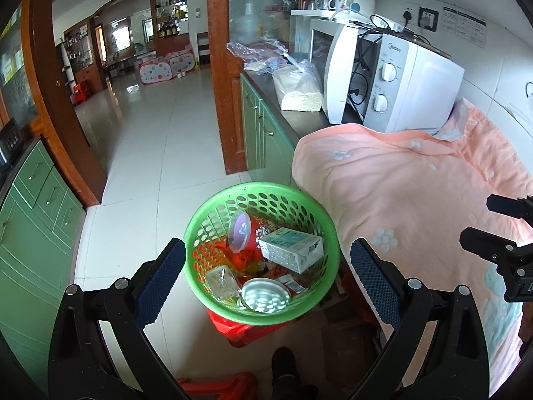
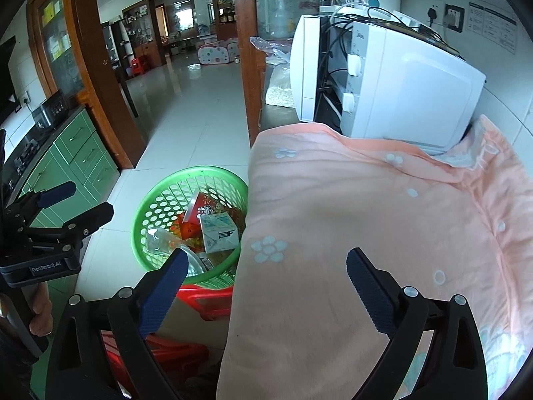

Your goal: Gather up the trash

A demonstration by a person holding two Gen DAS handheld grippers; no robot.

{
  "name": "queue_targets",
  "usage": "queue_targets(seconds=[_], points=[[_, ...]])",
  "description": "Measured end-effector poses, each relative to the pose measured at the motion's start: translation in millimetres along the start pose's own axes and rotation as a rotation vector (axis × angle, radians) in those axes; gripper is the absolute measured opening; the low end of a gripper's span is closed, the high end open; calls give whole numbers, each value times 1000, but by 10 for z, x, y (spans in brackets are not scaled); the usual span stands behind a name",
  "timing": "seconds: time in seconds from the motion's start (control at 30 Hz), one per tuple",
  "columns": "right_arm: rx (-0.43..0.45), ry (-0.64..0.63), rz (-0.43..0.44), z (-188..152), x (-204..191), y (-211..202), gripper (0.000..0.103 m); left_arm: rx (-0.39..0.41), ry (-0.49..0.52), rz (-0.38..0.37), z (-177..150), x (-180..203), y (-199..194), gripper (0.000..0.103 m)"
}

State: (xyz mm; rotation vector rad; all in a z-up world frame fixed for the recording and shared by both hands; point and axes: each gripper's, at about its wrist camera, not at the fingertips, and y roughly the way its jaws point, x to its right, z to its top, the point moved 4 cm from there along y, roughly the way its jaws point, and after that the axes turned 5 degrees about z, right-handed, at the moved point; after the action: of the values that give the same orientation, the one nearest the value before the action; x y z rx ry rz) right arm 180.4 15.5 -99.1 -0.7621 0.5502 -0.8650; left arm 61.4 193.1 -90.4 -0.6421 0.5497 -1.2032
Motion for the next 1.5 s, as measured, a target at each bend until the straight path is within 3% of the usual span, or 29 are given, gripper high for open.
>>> queue_targets(seconds=[0.43, 0.67, 0.9, 1.5], points=[[14, 51, -38, -148, 139, -177, 93, 27, 33, 4, -50, 107, -156, 98], [18, 76, -46, -215, 189, -239, 94, 25, 17, -37, -143, 142, -223, 98], [21, 85, -47, -265, 160, -279, 94, 54, 55, 0, -185, 220, -307, 98], [32, 94, -50, -271, 182, -342, 94, 76, 41, -3, -155, 212, -398, 98]])
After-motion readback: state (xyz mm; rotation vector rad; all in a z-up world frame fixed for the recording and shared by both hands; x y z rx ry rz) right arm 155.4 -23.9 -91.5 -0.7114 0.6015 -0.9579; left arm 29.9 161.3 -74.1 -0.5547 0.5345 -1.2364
